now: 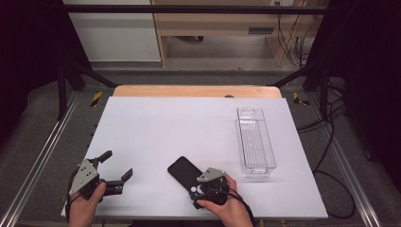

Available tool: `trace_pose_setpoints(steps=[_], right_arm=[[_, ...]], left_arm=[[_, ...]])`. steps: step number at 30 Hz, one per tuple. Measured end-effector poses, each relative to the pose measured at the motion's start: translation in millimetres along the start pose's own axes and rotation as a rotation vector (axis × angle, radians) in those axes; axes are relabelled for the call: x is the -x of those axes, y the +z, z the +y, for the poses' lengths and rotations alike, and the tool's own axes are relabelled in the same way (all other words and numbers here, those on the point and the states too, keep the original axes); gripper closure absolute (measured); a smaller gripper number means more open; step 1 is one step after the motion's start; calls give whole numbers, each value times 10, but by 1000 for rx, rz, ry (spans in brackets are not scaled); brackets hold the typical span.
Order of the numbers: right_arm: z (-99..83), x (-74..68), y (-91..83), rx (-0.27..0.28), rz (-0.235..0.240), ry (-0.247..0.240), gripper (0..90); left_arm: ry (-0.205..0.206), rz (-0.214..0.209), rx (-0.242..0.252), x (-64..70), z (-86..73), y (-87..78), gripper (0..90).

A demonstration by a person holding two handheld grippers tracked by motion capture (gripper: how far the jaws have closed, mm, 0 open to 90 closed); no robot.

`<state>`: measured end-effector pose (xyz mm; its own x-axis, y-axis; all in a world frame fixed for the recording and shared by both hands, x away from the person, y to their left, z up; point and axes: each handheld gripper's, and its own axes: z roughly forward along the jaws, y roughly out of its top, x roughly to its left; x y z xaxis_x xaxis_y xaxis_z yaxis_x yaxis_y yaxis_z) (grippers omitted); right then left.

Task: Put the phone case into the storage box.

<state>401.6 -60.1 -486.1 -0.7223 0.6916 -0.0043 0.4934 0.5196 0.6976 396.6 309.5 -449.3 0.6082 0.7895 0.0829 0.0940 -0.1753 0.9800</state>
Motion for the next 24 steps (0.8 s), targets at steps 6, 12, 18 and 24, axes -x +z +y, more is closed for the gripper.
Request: trace_pose_setpoints(steps=[6, 12, 18, 24], right_arm=[[21, -4, -11, -11, -2, -2, 149], [25, -16, -36, -7, -23, -8, 160], [26, -12, -47, -6, -28, -6, 165], [25, -4, -86, 6, -43, 10, 169]], left_arm=[[6, 2, -7, -10, -10, -7, 21], [5, 2, 1, -5, 3, -2, 21], [42, 4, 0, 39, 18, -3, 21], [59, 0, -7, 61, 23, 20, 22]])
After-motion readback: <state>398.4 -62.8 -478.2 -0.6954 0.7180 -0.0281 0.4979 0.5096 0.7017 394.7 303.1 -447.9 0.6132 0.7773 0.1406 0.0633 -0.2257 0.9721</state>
